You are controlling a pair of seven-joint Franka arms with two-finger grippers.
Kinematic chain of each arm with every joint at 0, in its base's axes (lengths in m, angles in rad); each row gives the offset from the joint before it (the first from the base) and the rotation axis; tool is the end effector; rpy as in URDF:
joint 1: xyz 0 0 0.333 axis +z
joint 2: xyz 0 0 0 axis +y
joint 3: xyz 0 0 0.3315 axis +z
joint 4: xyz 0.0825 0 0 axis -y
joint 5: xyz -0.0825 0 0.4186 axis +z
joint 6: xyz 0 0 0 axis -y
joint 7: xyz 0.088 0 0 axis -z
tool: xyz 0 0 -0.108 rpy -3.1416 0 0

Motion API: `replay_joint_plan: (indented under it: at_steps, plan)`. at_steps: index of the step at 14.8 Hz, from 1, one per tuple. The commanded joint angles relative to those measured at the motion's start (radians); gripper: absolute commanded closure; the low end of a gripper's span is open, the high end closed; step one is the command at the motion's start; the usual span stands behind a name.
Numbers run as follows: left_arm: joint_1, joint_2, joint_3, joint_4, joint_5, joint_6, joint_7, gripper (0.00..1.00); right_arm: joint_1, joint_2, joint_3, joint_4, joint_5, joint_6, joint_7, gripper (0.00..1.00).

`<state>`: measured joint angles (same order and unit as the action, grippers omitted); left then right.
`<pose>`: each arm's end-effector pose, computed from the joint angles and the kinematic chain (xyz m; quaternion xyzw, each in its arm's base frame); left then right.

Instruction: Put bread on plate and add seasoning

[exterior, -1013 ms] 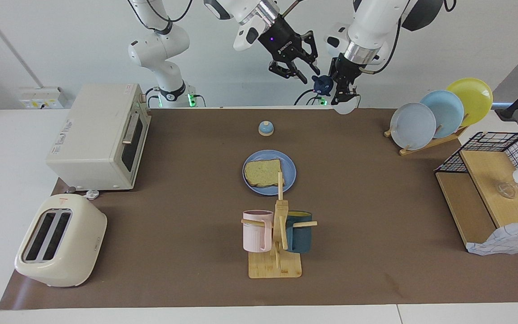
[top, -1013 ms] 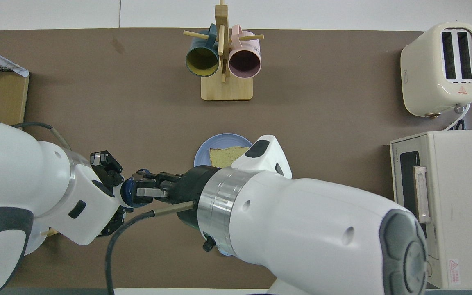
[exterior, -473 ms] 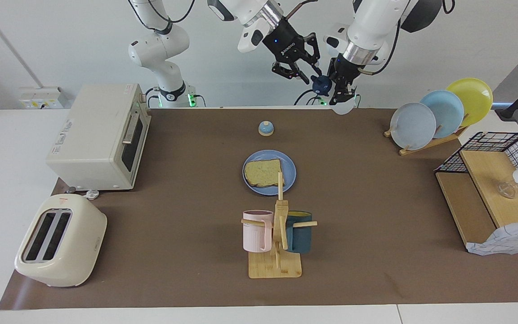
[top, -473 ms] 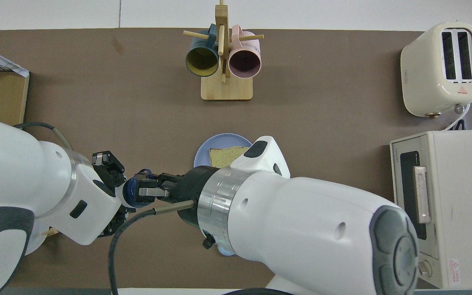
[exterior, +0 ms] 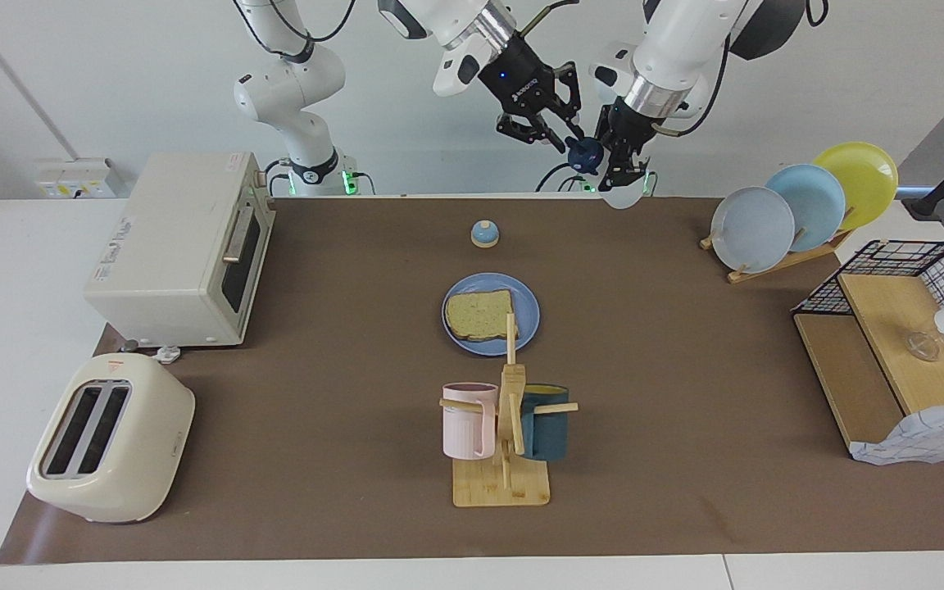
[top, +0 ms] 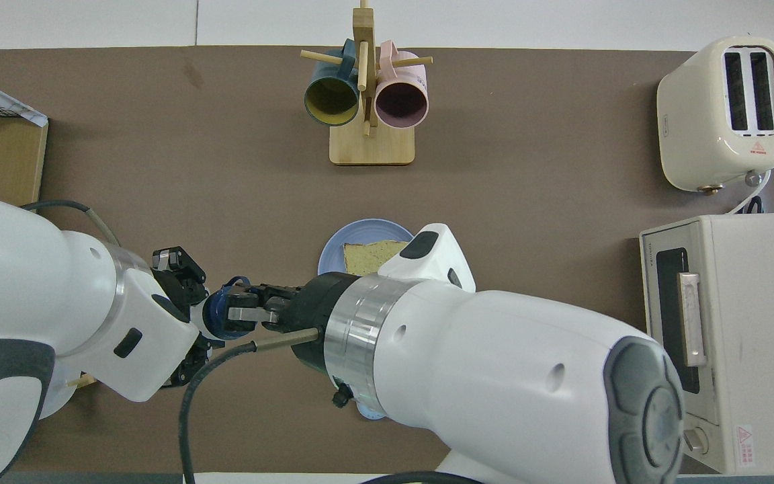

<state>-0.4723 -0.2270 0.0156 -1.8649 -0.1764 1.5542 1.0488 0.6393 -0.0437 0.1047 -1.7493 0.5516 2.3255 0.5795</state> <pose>0.4476 -0.2404 0.6156 0.7276 -0.6789 -0.0137 0.0981 0.4550 0.4339 0.6590 -0.9234 0.0408 -0.0819 0.3727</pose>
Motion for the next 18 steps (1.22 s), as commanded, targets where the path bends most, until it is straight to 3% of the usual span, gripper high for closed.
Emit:
replay_joint_plan:
  at_steps: [1, 3, 4, 18]
  plan:
    - [-0.006, -0.037, 0.01, -0.039, -0.021, 0.026, 0.01, 0.55, 0.0, -0.008, 0.003, -0.021, -0.03, 0.015, 0.01, 0.83]
    - [-0.006, -0.037, 0.01, -0.039, -0.021, 0.026, 0.01, 0.55, 0.0, -0.008, 0.003, -0.019, -0.03, 0.017, 0.01, 0.98]
    - [-0.006, -0.037, 0.01, -0.039, -0.021, 0.026, 0.01, 0.55, 0.0, -0.008, 0.003, -0.019, -0.03, 0.017, 0.01, 1.0]
    - [-0.003, -0.037, 0.012, -0.039, -0.023, 0.026, 0.007, 0.55, -0.049, 0.036, -0.008, 0.111, -0.013, -0.054, 0.013, 1.0]
